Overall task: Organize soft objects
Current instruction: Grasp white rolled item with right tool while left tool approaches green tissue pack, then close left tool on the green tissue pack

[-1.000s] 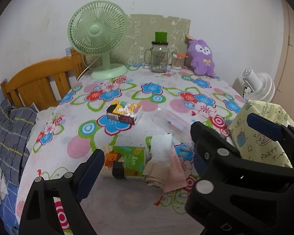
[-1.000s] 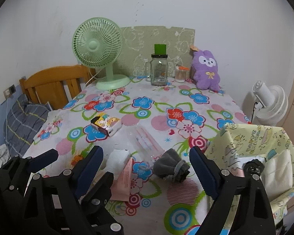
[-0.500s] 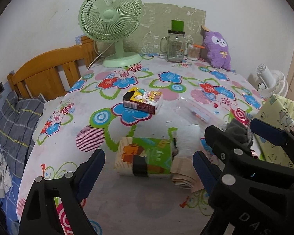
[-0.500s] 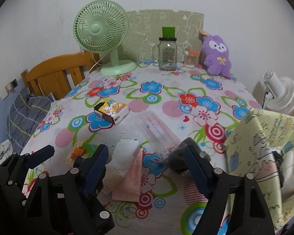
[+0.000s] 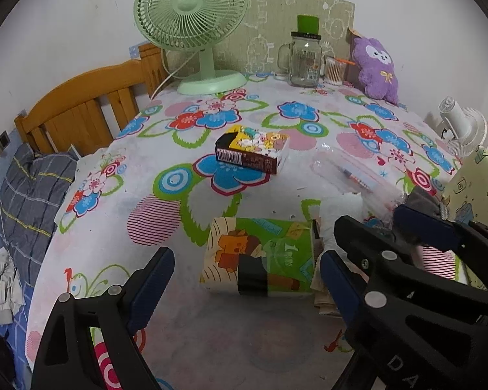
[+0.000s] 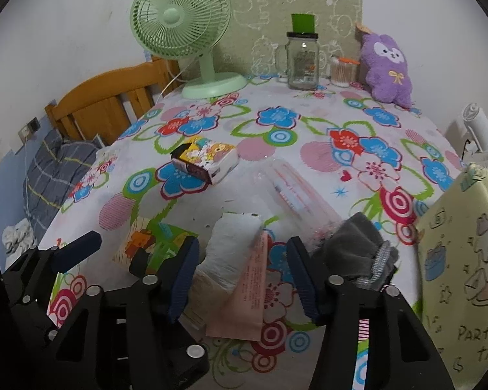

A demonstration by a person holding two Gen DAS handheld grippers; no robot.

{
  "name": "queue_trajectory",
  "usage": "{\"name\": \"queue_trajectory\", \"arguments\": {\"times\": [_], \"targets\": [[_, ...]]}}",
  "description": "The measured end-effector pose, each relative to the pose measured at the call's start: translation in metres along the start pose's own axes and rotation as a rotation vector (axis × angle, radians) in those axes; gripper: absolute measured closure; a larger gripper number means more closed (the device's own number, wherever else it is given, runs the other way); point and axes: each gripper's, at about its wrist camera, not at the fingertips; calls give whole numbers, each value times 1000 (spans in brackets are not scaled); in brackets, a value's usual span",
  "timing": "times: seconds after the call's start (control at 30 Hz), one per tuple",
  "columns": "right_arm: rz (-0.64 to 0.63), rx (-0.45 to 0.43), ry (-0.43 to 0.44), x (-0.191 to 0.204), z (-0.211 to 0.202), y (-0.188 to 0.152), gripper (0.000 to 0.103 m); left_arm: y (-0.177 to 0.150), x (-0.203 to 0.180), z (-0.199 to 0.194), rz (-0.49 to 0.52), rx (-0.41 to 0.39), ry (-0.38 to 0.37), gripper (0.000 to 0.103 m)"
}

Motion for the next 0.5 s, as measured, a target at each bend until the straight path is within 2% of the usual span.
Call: {"name": "queue_trajectory", "arguments": {"times": [0.23, 0.5], "targets": [[-8, 43, 16, 4, 14, 0, 61, -2, 3, 11, -3, 35, -11, 11], [-24, 63, 48, 8, 22, 1, 82, -3, 6, 19, -13, 47, -10, 11]]}}
Point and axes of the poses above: each gripper's, at about its wrist camera, not at the fingertips, and z roughly the way its jaws point, x to its left, y to its top, and after that the axes turned 9 degrees about x, right-handed
